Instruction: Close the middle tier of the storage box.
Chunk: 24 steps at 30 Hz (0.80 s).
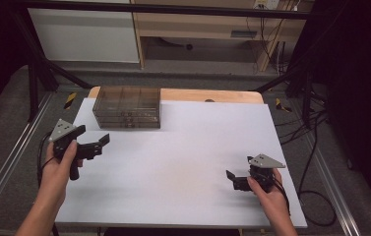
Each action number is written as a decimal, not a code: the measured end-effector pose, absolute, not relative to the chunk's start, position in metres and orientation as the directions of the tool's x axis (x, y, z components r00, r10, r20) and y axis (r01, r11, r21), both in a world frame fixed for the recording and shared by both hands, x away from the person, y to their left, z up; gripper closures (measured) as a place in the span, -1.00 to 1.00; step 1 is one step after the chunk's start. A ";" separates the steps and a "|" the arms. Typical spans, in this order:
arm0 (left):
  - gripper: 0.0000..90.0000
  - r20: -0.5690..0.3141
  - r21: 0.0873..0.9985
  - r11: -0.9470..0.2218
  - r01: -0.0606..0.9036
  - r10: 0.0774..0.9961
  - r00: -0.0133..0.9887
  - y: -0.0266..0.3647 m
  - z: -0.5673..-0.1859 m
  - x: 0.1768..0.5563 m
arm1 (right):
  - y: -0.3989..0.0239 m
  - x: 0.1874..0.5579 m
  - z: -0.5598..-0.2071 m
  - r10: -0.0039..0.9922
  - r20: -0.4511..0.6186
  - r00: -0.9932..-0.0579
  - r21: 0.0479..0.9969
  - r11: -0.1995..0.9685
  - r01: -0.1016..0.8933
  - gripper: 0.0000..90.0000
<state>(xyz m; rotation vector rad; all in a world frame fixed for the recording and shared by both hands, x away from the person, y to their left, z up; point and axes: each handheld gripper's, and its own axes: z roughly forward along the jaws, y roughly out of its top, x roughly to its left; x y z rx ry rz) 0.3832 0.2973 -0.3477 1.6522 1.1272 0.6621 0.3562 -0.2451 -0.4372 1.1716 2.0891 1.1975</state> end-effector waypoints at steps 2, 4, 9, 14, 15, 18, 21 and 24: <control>-0.91 -0.088 0.929 -0.076 0.363 0.907 0.413 0.303 -0.348 0.381 | -0.246 0.357 -0.437 0.850 0.027 -0.526 0.858 0.250 0.448 -0.94; -0.90 -0.080 0.930 -0.080 0.359 0.908 0.412 0.308 -0.349 0.379 | -0.248 0.357 -0.437 0.852 0.028 -0.522 0.862 0.244 0.444 -0.94; -0.90 -0.085 0.930 -0.076 0.360 0.908 0.410 0.318 -0.353 0.373 | -0.248 0.356 -0.437 0.854 0.032 -0.520 0.863 0.238 0.445 -0.94; -0.90 -0.091 0.931 -0.066 0.359 0.910 0.404 0.327 -0.362 0.364 | -0.248 0.355 -0.437 0.852 0.029 -0.522 0.866 0.240 0.439 -0.94; -0.90 -0.095 0.931 -0.061 0.360 0.911 0.401 0.328 -0.364 0.363 | -0.249 0.355 -0.437 0.852 0.028 -0.522 0.866 0.240 0.438 -0.94; -0.90 -0.104 0.930 -0.054 0.365 0.911 0.399 0.333 -0.372 0.358 | -0.250 0.356 -0.437 0.855 0.032 -0.517 0.866 0.234 0.442 -0.94; -0.90 -0.100 0.926 -0.060 0.372 0.913 0.396 0.339 -0.381 0.355 | -0.251 0.356 -0.437 0.857 0.038 -0.514 0.867 0.228 0.444 -0.94; -0.89 -0.096 0.921 -0.066 0.384 0.916 0.390 0.343 -0.391 0.352 | -0.250 0.356 -0.437 0.856 0.033 -0.516 0.867 0.231 0.440 -0.94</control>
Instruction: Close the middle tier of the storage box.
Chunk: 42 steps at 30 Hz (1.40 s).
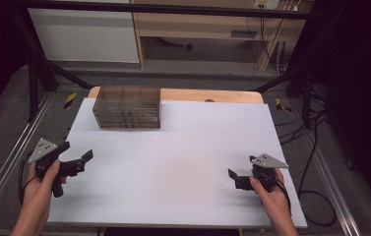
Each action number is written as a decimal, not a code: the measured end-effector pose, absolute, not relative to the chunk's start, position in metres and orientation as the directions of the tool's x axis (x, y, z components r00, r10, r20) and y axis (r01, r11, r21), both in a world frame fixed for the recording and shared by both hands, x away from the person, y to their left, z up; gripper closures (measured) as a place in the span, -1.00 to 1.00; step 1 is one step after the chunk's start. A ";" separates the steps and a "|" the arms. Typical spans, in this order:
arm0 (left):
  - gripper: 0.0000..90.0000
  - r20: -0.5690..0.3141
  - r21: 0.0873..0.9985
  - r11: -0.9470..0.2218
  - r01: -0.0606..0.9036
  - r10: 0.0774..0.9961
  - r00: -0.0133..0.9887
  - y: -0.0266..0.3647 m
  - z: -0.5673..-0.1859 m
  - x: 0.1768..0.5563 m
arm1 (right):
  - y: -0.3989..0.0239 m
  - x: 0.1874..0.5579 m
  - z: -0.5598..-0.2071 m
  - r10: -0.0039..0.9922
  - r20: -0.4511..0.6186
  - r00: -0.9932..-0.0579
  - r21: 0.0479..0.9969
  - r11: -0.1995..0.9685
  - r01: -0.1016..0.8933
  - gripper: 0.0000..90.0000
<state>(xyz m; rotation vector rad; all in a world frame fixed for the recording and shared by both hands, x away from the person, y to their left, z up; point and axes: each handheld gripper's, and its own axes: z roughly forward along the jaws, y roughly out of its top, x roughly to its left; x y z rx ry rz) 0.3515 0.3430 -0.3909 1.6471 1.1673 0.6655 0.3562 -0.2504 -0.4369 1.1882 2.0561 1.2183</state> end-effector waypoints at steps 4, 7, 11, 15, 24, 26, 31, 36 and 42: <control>-0.89 -0.096 0.916 -0.072 0.395 0.916 0.391 0.346 -0.399 0.347 | -0.249 0.355 -0.437 0.857 0.032 -0.515 0.868 0.231 0.439 -0.94; -0.89 -0.081 0.916 -0.085 0.392 0.917 0.390 0.348 -0.402 0.343 | -0.250 0.355 -0.437 0.856 0.032 -0.517 0.869 0.232 0.438 -0.94; -0.88 -0.084 0.913 -0.087 0.399 0.916 0.393 0.350 -0.408 0.340 | -0.251 0.355 -0.437 0.858 0.039 -0.513 0.867 0.225 0.444 -0.94; -0.88 -0.088 0.915 -0.087 0.395 0.910 0.404 0.347 -0.413 0.337 | -0.252 0.355 -0.438 0.858 0.035 -0.513 0.870 0.226 0.438 -0.94; -0.88 -0.079 0.904 -0.120 0.411 0.896 0.437 0.333 -0.425 0.331 | -0.253 0.354 -0.439 0.854 0.015 -0.520 0.871 0.245 0.426 -0.94; -0.88 -0.080 0.902 -0.122 0.414 0.895 0.439 0.329 -0.428 0.330 | -0.253 0.355 -0.440 0.855 0.007 -0.518 0.872 0.249 0.422 -0.95; -0.88 -0.069 0.901 -0.141 0.411 0.887 0.456 0.323 -0.430 0.327 | -0.256 0.355 -0.441 0.855 0.011 -0.519 0.873 0.245 0.422 -0.94; -0.88 -0.063 0.891 -0.169 0.422 0.873 0.483 0.314 -0.434 0.324 | -0.261 0.353 -0.440 0.856 0.022 -0.517 0.878 0.231 0.420 -0.95; -0.88 -0.049 0.878 -0.200 0.435 0.867 0.496 0.308 -0.440 0.322 | -0.264 0.352 -0.443 0.859 0.034 -0.511 0.874 0.223 0.432 -0.95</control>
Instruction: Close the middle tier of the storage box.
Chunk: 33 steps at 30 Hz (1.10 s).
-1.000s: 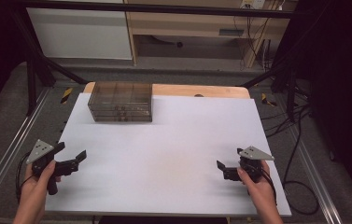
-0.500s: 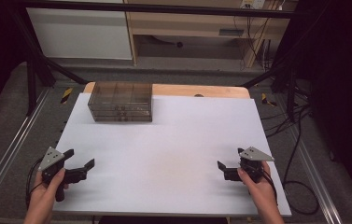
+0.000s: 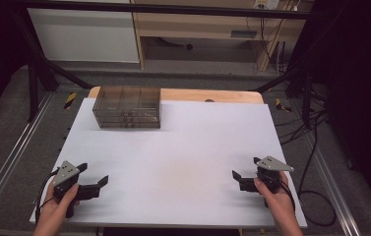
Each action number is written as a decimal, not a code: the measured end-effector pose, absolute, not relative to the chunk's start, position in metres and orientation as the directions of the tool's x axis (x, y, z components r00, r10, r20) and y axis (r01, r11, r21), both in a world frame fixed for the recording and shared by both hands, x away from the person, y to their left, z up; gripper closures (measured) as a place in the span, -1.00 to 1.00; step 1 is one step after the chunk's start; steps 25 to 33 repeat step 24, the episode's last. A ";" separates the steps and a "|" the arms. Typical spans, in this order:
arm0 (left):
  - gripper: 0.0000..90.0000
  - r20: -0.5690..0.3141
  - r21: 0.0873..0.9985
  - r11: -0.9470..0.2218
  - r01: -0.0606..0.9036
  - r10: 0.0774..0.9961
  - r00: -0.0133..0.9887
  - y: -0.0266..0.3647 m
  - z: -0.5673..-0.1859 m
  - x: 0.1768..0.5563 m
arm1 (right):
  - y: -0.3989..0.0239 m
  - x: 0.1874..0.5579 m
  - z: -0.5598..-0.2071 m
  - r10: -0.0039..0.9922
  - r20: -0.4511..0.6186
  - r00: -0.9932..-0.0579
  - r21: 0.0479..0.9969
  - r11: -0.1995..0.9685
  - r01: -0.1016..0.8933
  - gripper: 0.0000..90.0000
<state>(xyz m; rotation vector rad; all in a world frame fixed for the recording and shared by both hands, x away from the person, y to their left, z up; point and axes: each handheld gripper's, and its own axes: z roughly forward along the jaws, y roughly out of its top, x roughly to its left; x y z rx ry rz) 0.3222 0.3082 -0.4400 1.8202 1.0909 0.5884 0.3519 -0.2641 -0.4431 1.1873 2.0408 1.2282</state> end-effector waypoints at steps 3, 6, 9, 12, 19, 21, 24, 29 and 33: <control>-0.88 -0.046 0.874 -0.208 0.439 0.864 0.501 0.307 -0.442 0.322 | -0.265 0.352 -0.445 0.858 0.058 -0.511 0.875 0.203 0.440 -0.95; -0.88 -0.052 0.869 -0.212 0.447 0.860 0.508 0.305 -0.444 0.323 | -0.267 0.351 -0.445 0.861 0.057 -0.506 0.873 0.203 0.443 -0.95; -0.88 -0.042 0.864 -0.221 0.453 0.864 0.501 0.306 -0.446 0.323 | -0.269 0.350 -0.446 0.864 0.058 -0.501 0.873 0.199 0.445 -0.95; -0.88 -0.043 0.862 -0.216 0.459 0.871 0.490 0.310 -0.447 0.322 | -0.269 0.350 -0.447 0.861 0.055 -0.505 0.870 0.206 0.447 -0.95; -0.87 -0.050 0.861 -0.182 0.476 0.900 0.434 0.324 -0.447 0.321 | -0.265 0.351 -0.449 0.854 0.066 -0.516 0.862 0.212 0.461 -0.95; -0.88 -0.045 0.856 -0.185 0.483 0.904 0.426 0.327 -0.447 0.321 | -0.265 0.352 -0.450 0.854 0.067 -0.515 0.855 0.217 0.471 -0.94; -0.87 -0.038 0.849 -0.196 0.491 0.904 0.425 0.328 -0.449 0.322 | -0.267 0.354 -0.451 0.873 0.082 -0.481 0.846 0.194 0.497 -0.93; -0.87 -0.038 0.849 -0.196 0.491 0.904 0.425 0.328 -0.449 0.322 | -0.267 0.354 -0.451 0.873 0.082 -0.481 0.846 0.194 0.497 -0.93; -0.87 -0.038 0.849 -0.196 0.491 0.904 0.425 0.328 -0.449 0.322 | -0.267 0.354 -0.451 0.873 0.082 -0.481 0.846 0.194 0.497 -0.93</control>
